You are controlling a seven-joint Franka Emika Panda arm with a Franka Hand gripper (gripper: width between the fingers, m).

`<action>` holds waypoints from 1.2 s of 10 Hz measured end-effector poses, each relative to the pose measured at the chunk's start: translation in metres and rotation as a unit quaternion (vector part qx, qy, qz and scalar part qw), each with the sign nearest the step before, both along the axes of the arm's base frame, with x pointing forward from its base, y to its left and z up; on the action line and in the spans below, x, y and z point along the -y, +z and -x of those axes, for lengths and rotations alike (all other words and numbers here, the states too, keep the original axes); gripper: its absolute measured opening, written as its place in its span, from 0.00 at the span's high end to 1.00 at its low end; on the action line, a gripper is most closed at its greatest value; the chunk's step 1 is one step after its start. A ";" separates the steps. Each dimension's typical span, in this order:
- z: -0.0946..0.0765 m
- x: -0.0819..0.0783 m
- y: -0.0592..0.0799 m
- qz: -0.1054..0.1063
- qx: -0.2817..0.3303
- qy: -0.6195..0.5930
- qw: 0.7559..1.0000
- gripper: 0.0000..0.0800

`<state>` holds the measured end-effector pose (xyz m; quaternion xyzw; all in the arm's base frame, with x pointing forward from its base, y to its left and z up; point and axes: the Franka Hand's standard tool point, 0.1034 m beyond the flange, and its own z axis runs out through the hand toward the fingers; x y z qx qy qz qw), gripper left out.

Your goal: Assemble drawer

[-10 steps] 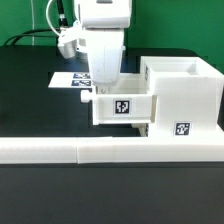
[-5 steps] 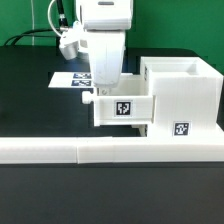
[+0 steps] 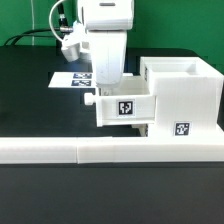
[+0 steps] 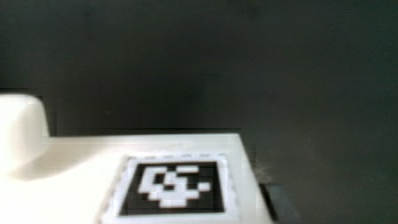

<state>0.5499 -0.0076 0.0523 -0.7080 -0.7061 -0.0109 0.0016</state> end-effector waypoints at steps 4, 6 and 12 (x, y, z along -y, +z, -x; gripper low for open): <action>0.002 -0.001 -0.001 0.001 -0.011 0.003 1.000 0.95; 0.003 -0.001 -0.001 0.001 -0.011 0.002 1.000 0.95; 0.002 -0.005 -0.001 0.000 -0.001 0.004 1.000 0.95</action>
Offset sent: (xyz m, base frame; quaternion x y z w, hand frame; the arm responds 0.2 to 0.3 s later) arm 0.0000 0.0000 0.0000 0.0000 0.0000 0.0000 1.0000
